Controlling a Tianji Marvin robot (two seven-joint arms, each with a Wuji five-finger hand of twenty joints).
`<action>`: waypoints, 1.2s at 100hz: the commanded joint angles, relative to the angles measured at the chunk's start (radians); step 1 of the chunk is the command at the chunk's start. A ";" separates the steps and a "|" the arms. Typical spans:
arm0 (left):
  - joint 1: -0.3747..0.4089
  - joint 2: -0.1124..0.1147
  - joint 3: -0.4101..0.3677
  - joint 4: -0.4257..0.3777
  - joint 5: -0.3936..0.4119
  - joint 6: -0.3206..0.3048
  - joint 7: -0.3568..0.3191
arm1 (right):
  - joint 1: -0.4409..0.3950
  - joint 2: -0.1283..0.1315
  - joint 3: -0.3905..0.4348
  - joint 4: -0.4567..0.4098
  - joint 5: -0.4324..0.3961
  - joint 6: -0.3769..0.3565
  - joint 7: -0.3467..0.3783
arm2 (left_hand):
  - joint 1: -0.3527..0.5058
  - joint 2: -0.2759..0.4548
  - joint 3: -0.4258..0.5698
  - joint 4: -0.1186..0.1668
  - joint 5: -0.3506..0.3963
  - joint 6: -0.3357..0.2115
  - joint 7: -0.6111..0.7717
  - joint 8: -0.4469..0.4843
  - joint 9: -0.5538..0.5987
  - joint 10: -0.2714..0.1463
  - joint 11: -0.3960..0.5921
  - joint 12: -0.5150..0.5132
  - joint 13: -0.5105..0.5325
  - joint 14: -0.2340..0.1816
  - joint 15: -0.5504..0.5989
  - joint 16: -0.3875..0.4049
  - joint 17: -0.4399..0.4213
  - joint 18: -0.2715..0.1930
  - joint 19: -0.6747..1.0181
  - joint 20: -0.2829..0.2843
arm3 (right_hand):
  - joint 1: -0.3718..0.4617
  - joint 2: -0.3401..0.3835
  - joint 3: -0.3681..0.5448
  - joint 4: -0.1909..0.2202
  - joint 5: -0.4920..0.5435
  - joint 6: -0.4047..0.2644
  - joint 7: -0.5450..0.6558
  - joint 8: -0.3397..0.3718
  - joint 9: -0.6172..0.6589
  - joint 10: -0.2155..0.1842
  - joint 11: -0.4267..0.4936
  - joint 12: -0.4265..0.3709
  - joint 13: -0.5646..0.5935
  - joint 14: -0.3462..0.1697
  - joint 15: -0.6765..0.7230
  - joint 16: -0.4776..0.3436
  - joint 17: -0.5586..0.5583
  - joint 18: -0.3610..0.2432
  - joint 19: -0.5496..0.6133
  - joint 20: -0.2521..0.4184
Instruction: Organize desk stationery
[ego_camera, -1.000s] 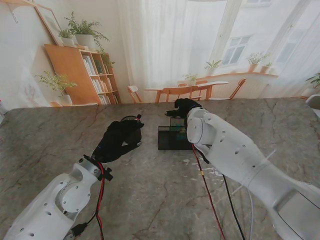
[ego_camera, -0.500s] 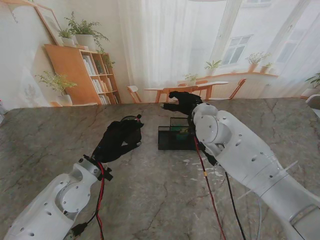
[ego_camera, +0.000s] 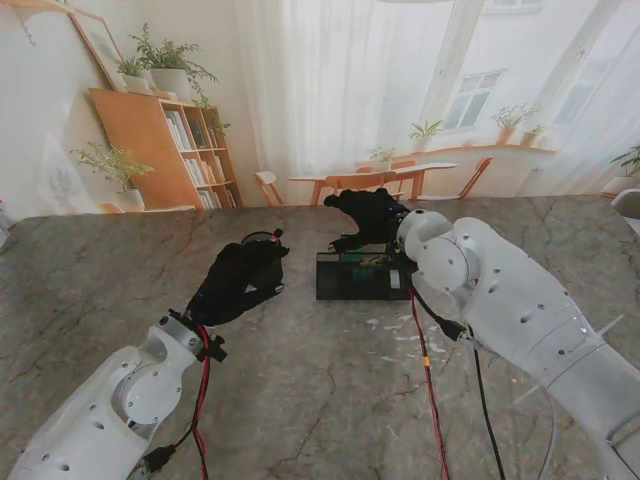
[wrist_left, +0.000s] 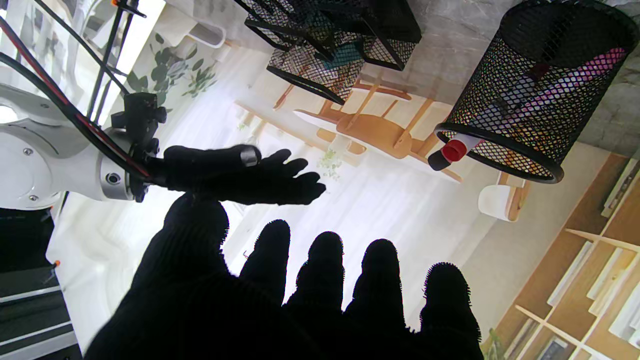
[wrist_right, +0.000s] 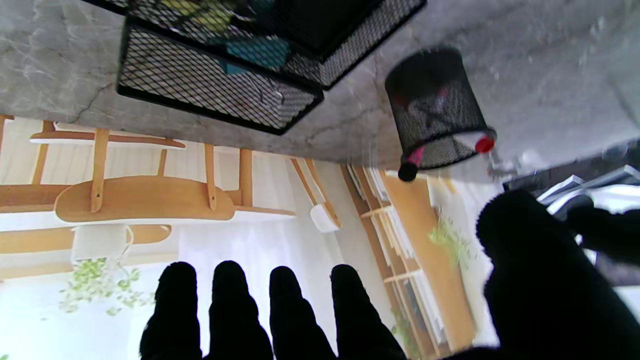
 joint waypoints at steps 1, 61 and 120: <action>-0.001 -0.001 0.006 0.003 -0.002 0.001 -0.002 | 0.039 0.004 -0.034 0.035 -0.002 -0.014 0.029 | 0.025 0.085 -0.026 -0.120 0.012 -0.007 0.006 0.005 0.006 -0.002 -0.003 0.003 0.018 -0.008 0.002 0.009 -0.015 -0.012 -0.001 0.001 | 0.014 -0.038 0.021 0.023 -0.001 0.016 -0.039 -0.033 -0.034 0.020 -0.014 0.019 -0.018 0.022 0.005 0.016 -0.010 0.028 0.044 0.030; -0.007 0.003 0.010 0.006 0.009 0.022 -0.013 | 0.280 -0.088 -0.406 0.408 0.126 -0.046 -0.060 | 0.023 0.084 -0.028 -0.121 0.012 -0.007 0.006 0.005 0.007 -0.004 -0.003 0.003 0.019 -0.008 0.003 0.010 -0.014 -0.012 0.000 0.001 | 0.149 -0.148 0.036 0.032 -0.023 0.070 0.157 0.232 0.151 -0.001 0.185 0.218 0.194 -0.015 0.438 0.125 0.305 0.006 0.552 0.187; -0.016 0.006 0.019 0.013 0.017 0.031 -0.023 | 0.346 -0.143 -0.549 0.617 0.135 -0.203 -0.171 | 0.025 0.085 -0.027 -0.120 0.013 -0.007 0.007 0.005 0.007 0.000 -0.003 0.004 0.021 -0.009 0.004 0.010 -0.014 -0.012 0.003 0.002 | 0.277 -0.322 0.387 -0.018 0.335 0.037 0.392 0.241 0.444 -0.137 0.651 0.216 0.520 -0.150 0.666 0.117 0.613 -0.128 0.598 0.149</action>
